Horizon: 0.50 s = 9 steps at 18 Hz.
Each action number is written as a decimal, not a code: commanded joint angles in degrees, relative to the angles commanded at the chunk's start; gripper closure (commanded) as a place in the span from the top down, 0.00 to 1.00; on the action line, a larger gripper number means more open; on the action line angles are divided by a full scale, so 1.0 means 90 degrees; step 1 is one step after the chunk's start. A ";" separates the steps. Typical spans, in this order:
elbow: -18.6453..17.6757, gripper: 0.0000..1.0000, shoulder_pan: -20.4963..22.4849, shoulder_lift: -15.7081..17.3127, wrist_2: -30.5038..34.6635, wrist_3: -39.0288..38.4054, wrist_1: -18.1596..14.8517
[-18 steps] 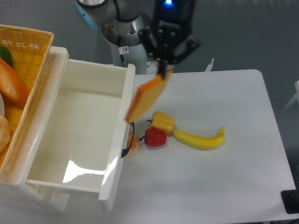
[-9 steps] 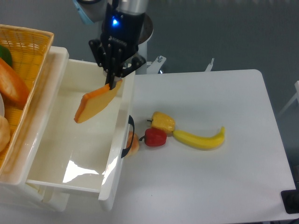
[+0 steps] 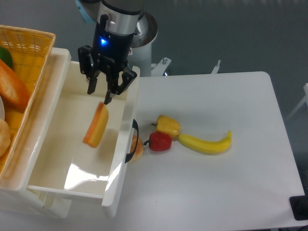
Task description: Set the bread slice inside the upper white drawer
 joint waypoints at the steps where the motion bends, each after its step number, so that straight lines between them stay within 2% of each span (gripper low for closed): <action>1: 0.0000 1.00 0.0000 0.0000 0.0000 0.0000 0.0010; 3: -0.0010 1.00 0.0000 -0.0020 0.0087 0.0010 0.0000; 7: -0.0127 1.00 0.0058 -0.0156 0.1141 0.0721 0.0020; 9: -0.0117 1.00 0.0350 -0.0225 0.1279 0.0830 0.0039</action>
